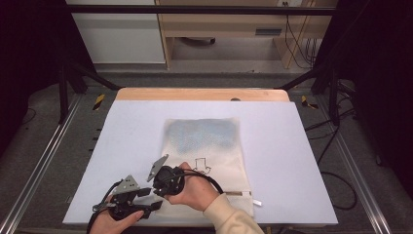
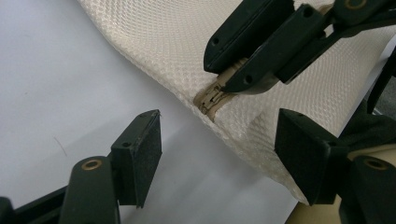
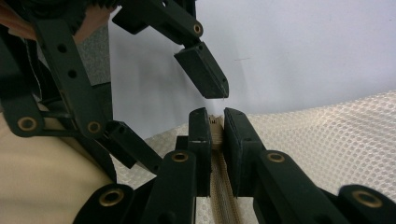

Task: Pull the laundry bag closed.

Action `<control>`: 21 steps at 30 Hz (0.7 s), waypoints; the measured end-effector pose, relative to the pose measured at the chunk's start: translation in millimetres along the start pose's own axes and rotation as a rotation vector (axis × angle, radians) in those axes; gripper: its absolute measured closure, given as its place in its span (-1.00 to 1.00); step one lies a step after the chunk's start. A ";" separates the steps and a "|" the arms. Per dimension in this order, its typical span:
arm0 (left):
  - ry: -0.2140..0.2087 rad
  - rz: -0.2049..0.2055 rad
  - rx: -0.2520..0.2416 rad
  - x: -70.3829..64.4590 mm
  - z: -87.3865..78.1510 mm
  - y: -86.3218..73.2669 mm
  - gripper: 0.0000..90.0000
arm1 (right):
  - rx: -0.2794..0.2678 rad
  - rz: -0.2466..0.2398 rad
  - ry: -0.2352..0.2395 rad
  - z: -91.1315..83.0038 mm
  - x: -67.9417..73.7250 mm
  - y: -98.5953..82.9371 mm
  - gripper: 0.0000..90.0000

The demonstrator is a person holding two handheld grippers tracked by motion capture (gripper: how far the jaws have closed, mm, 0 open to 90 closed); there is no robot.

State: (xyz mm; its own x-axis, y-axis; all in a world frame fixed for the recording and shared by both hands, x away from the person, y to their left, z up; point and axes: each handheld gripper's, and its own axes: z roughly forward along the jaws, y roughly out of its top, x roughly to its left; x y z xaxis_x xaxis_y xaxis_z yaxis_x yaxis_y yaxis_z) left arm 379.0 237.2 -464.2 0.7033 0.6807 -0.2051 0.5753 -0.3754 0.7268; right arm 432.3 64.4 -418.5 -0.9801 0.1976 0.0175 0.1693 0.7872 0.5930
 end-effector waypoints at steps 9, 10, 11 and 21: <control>-0.075 -0.036 -0.013 5.5 6.8 3.0 -0.09 | -0.026 -0.002 -0.013 -5.0 0.3 1.3 0.82; -0.092 -0.039 -0.020 5.9 7.3 3.3 -0.07 | -0.025 0.000 -0.013 -5.2 0.4 1.5 0.82; -0.110 -0.042 -0.023 6.4 7.8 3.4 -0.03 | -0.025 0.000 -0.013 -5.4 0.2 1.5 0.82; -0.187 -0.050 -0.027 13.1 17.1 4.5 0.05 | -0.037 0.001 -0.010 -10.1 -1.9 1.6 0.82</control>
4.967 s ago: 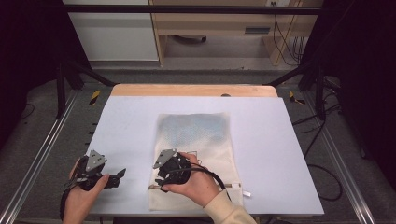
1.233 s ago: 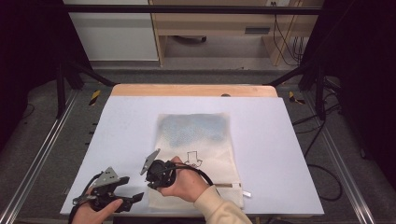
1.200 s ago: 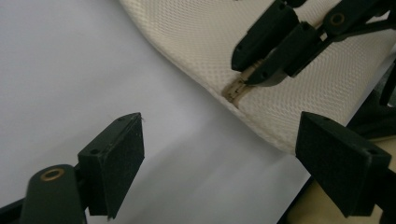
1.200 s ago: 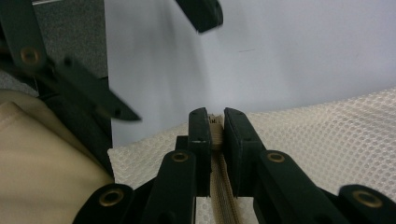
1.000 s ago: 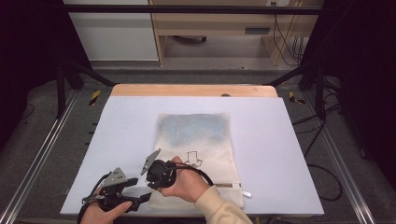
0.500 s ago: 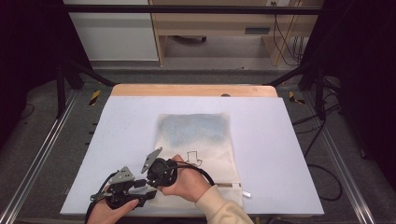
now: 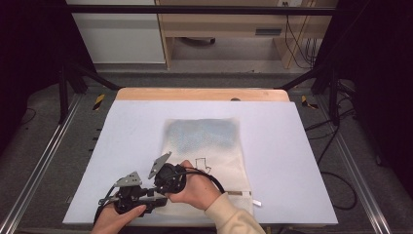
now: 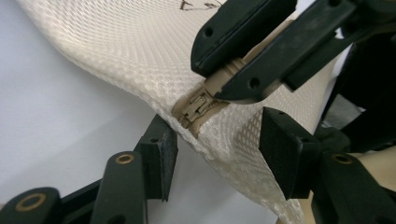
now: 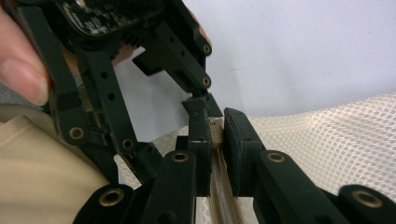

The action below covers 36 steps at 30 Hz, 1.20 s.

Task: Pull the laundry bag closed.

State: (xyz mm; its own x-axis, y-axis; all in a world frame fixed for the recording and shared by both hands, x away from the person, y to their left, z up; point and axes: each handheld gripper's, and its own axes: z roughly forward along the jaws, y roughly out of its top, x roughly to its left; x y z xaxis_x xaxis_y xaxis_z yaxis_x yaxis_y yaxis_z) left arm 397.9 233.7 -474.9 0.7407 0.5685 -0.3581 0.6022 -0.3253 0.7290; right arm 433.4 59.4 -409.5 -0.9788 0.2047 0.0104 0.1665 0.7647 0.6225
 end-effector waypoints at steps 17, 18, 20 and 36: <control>-0.033 -0.024 0.006 6.1 12.6 0.6 0.18 | 0.000 0.000 -0.001 2.4 0.7 0.1 0.82; -0.028 -0.025 0.003 6.3 13.9 0.7 0.18 | 0.002 0.001 -0.003 2.4 0.6 0.1 0.82; -0.020 -0.025 -0.001 6.1 16.2 0.9 0.20 | 0.003 0.002 0.001 2.6 0.2 -0.3 0.82; -0.043 -0.020 0.017 8.4 18.9 1.3 0.63 | 0.008 -0.010 -0.006 2.5 1.3 -1.5 0.82</control>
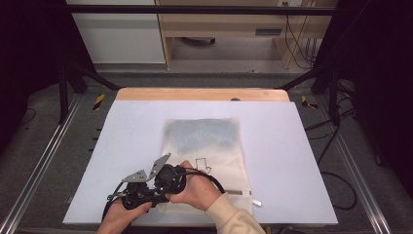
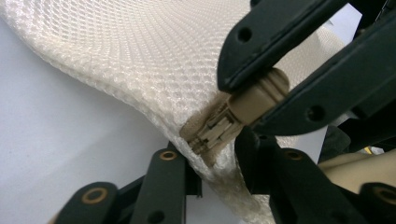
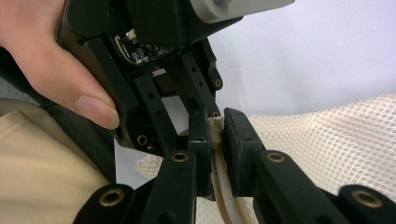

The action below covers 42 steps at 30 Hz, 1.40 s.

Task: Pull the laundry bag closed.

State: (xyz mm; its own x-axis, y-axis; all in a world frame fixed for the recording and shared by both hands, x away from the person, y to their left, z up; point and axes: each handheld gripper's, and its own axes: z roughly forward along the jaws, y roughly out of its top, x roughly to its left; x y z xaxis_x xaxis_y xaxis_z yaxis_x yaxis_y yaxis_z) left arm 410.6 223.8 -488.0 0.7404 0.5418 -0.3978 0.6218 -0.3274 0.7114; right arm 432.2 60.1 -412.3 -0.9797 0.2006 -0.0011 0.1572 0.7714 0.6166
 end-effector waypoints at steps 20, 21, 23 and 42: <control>0.009 0.006 0.004 2.5 -7.1 2.6 0.88 | 0.047 -0.032 -0.026 0.1 -0.5 -7.7 0.82; 0.011 0.006 0.005 2.3 -6.7 2.5 0.88 | 0.051 -0.033 -0.028 0.2 -0.3 -8.0 0.82; 0.013 0.006 0.006 2.2 -7.1 2.5 0.88 | 0.065 -0.040 -0.035 0.4 -0.2 -8.5 0.82; 0.029 -0.003 -0.005 1.0 -9.6 1.2 0.88 | 0.106 -0.014 -0.044 -2.7 -4.6 -22.4 0.82</control>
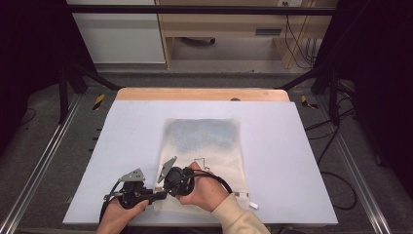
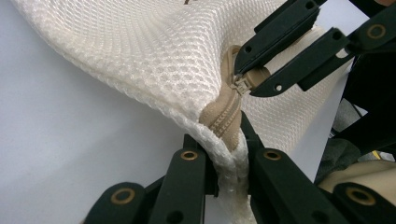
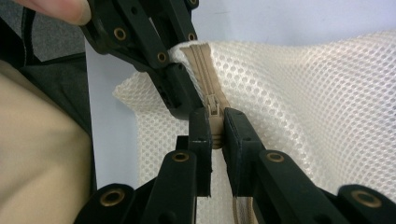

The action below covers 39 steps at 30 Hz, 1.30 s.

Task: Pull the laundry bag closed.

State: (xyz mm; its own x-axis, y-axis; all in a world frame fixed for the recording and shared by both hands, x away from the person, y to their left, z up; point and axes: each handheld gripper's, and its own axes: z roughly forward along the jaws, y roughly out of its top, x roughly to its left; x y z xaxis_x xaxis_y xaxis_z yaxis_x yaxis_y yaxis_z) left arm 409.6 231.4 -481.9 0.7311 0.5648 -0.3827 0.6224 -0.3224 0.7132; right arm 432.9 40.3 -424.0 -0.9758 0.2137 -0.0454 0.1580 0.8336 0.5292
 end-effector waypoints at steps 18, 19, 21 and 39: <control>0.015 0.026 0.009 -3.5 -1.5 2.4 0.88 | -0.027 0.008 -0.005 -2.5 -2.6 -11.2 0.82; 0.016 0.027 0.007 -4.0 -1.4 2.6 0.88 | -0.029 0.008 -0.007 -2.8 -2.3 -11.7 0.82; 0.017 0.028 0.010 -4.2 -1.0 3.0 0.88 | -0.033 0.011 -0.006 -3.3 -2.3 -13.2 0.82; 0.027 0.035 0.010 -5.2 0.2 0.6 0.88 | -0.021 0.020 -0.004 -2.1 -4.1 -17.2 0.82</control>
State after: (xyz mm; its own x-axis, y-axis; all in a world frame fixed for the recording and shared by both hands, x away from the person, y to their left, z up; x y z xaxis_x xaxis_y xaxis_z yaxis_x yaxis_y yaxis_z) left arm 406.2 228.1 -479.6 0.7450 0.5731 -0.3413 0.5993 -0.3503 0.7198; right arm 433.9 23.9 -431.2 -0.9718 0.2327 -0.0378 0.1745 0.8181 0.5480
